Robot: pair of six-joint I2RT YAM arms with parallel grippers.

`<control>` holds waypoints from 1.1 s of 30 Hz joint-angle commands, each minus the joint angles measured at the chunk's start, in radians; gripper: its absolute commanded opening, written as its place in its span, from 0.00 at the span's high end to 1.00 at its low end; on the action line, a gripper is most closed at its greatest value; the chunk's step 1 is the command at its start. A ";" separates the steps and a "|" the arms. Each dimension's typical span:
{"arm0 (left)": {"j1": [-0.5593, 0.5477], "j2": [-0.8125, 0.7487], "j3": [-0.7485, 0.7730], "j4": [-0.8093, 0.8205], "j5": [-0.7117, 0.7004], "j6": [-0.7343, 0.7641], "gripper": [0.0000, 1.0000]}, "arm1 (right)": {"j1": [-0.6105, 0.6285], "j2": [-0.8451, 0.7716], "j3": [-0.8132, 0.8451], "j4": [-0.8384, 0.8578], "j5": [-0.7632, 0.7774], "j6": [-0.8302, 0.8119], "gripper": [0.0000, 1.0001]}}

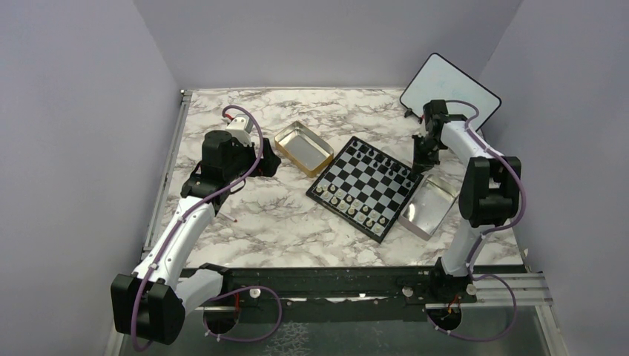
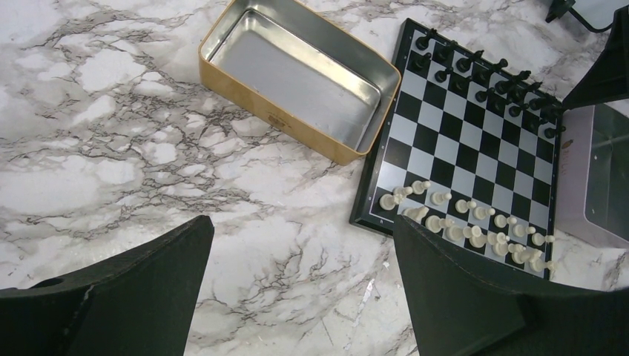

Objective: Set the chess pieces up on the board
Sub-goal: Place the chess piece on the chessboard.

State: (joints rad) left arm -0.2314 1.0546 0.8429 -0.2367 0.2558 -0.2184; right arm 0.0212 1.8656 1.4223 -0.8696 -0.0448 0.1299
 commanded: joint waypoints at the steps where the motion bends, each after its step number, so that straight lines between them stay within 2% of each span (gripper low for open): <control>1: -0.005 -0.022 -0.004 -0.005 -0.017 0.012 0.08 | -0.011 0.024 0.035 -0.019 -0.003 -0.001 0.85; 9: -0.005 -0.023 -0.002 -0.005 -0.017 0.012 0.08 | -0.013 0.036 0.032 -0.007 -0.009 -0.001 0.84; 19: -0.006 -0.025 -0.002 -0.007 -0.022 0.014 0.08 | -0.014 0.032 0.030 -0.006 -0.003 0.000 0.72; 26: -0.009 -0.003 -0.002 -0.004 -0.034 -0.003 0.08 | -0.013 -0.037 0.032 -0.024 -0.013 0.006 0.64; 29: -0.008 0.038 0.006 -0.001 -0.046 -0.038 0.10 | -0.013 -0.086 0.020 -0.020 -0.042 0.013 0.61; 33: -0.008 0.120 0.049 -0.016 -0.080 -0.115 0.19 | -0.004 -0.172 -0.019 0.016 -0.105 0.034 0.60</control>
State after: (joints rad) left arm -0.2359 1.0992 0.8433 -0.2344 0.2306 -0.2520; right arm 0.0158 1.8042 1.4212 -0.8719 -0.0700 0.1390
